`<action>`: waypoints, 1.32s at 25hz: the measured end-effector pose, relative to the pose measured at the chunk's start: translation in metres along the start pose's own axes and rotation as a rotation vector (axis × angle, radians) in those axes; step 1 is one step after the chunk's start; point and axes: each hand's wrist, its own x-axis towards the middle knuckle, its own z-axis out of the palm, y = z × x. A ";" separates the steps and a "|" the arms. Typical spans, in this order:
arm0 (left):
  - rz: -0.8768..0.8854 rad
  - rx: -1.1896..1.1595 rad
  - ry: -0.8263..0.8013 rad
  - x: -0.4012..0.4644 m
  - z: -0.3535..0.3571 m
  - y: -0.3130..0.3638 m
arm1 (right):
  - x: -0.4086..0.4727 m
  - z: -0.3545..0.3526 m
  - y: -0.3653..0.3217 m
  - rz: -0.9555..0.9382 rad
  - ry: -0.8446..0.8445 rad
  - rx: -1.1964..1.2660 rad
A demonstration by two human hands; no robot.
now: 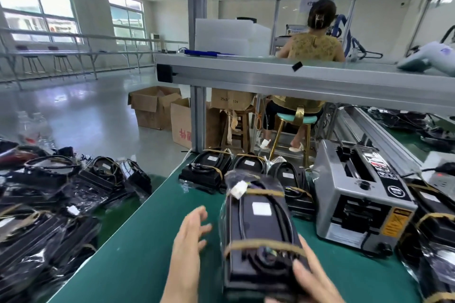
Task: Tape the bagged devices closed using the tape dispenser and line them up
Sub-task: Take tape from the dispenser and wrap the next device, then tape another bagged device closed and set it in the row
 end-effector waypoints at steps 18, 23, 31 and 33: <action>0.525 1.262 -0.118 0.014 0.038 -0.044 | 0.202 0.164 0.044 0.187 0.189 -0.188; 0.612 1.218 -0.094 0.020 0.034 -0.054 | 0.217 0.160 0.057 0.171 0.144 -0.485; 0.638 1.209 -0.127 0.024 0.034 -0.062 | 0.220 0.156 0.062 0.145 0.233 -1.041; 0.695 1.253 -0.093 0.024 0.034 -0.063 | 0.217 0.154 0.061 0.090 0.263 -1.199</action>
